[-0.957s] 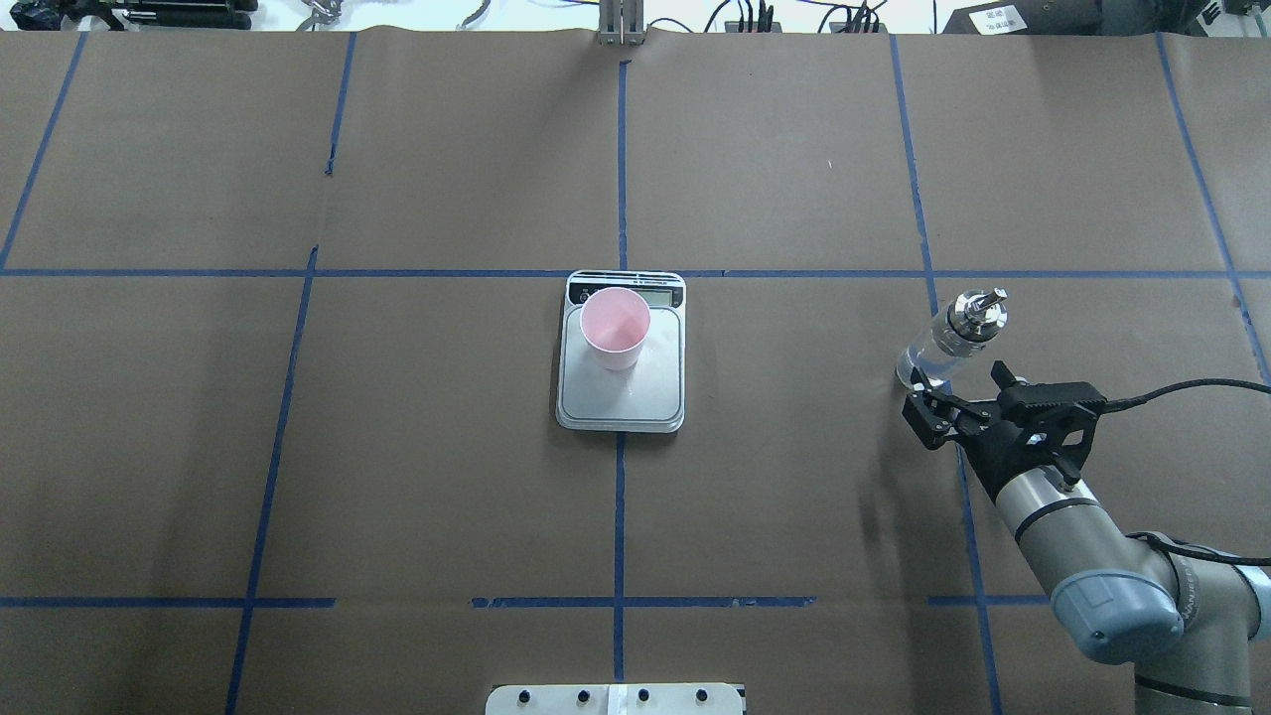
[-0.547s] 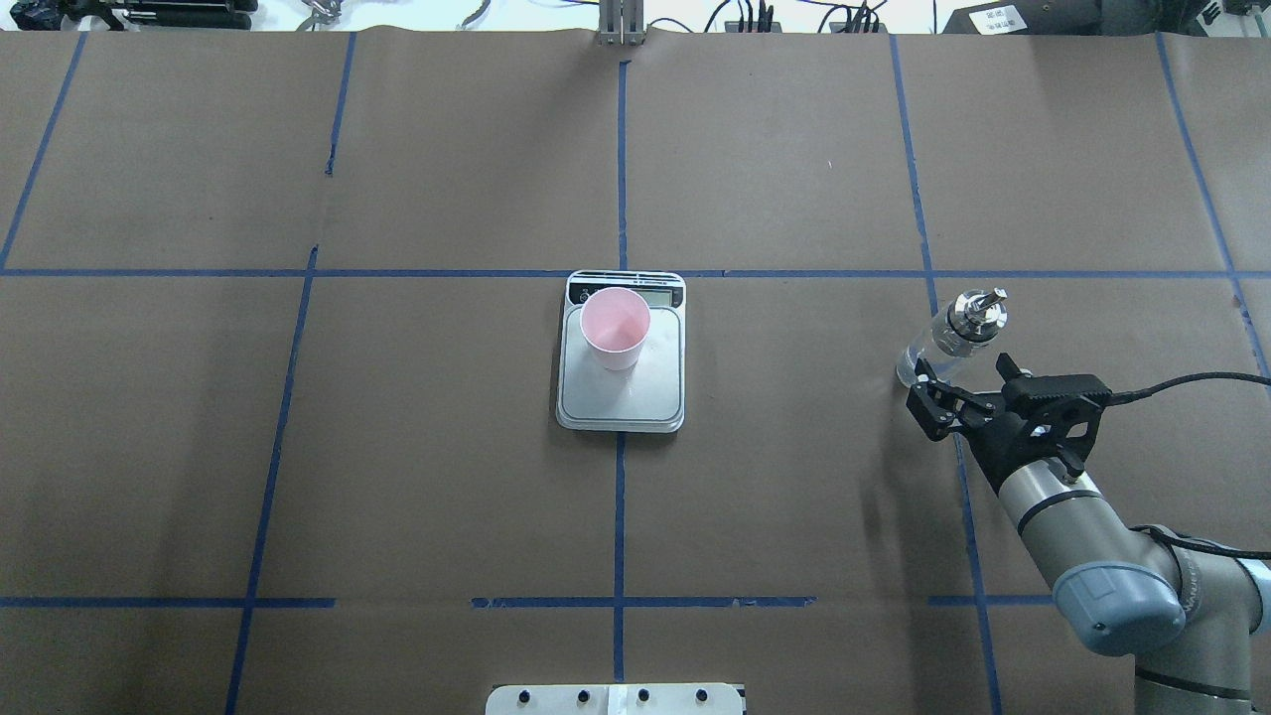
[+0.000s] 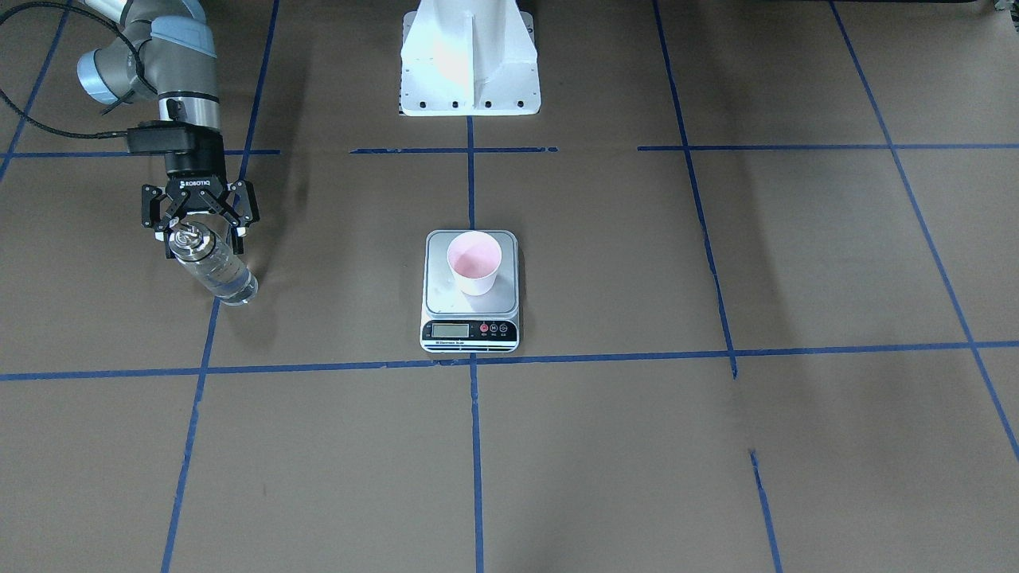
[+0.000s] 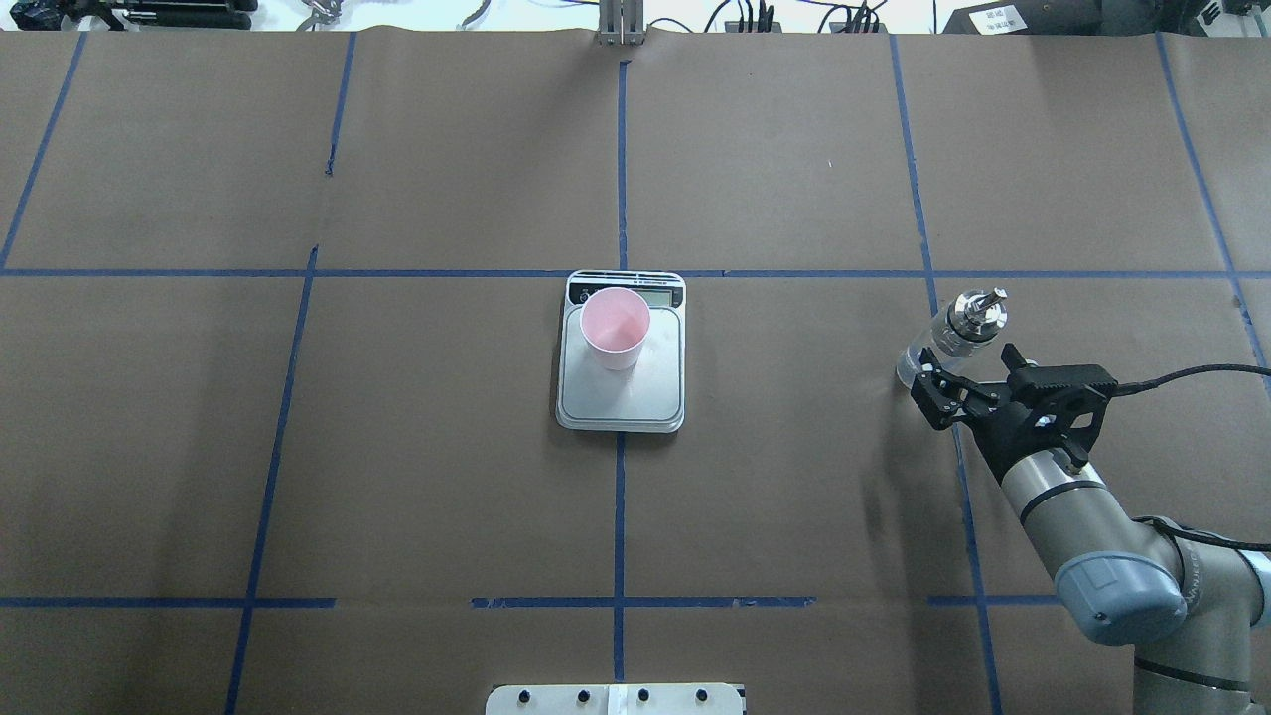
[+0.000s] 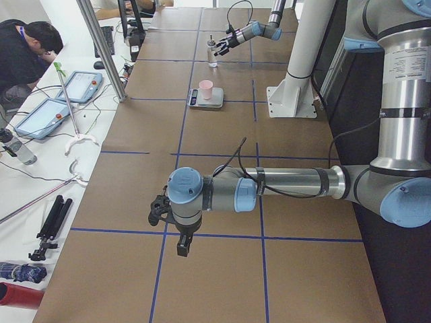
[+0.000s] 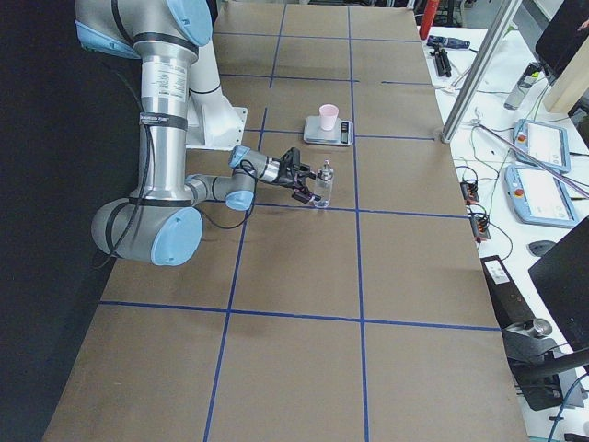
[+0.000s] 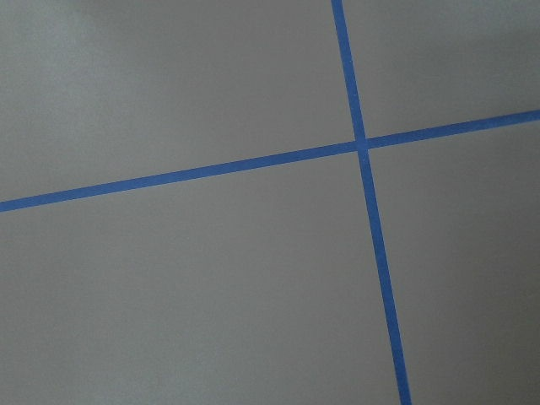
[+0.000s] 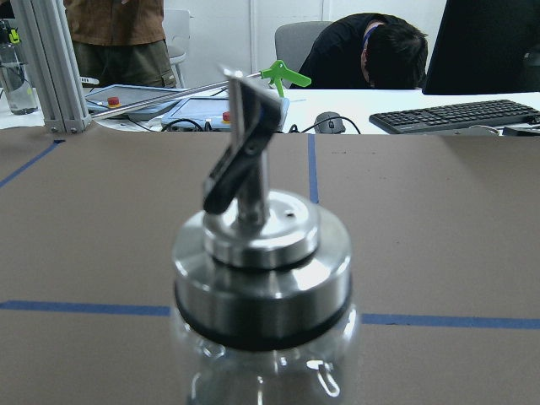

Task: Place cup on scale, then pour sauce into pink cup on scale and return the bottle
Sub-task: 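Close the right gripper around the sauce bottle's neck below the spout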

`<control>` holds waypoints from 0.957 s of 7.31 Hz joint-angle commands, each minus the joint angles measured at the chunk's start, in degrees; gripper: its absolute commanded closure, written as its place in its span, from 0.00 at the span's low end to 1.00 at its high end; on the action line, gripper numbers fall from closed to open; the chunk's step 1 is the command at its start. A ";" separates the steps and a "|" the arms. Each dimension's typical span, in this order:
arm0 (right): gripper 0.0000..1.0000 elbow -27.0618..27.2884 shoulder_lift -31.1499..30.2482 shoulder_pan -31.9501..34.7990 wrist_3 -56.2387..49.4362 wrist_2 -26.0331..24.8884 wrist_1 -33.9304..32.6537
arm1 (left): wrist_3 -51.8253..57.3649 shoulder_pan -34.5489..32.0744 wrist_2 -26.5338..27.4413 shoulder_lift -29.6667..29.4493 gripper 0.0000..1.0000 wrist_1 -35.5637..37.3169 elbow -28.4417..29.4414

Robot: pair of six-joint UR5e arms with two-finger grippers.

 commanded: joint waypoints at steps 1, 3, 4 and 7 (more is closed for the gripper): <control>0.00 -0.05 0.95 0.55 -0.09 0.00 -0.09 | 0.07 0.00 0.00 0.00 0.00 0.00 0.04; 0.00 -0.05 1.56 1.17 -0.97 -0.09 -0.09 | 0.07 0.00 0.08 0.00 0.00 0.00 0.04; 0.00 -0.05 1.56 1.26 -1.49 -0.09 -0.09 | 0.07 0.00 0.00 0.00 0.00 0.00 0.04; 0.05 -0.13 1.65 1.70 -1.76 -0.09 -0.17 | 0.07 0.00 0.08 0.09 0.00 0.00 0.04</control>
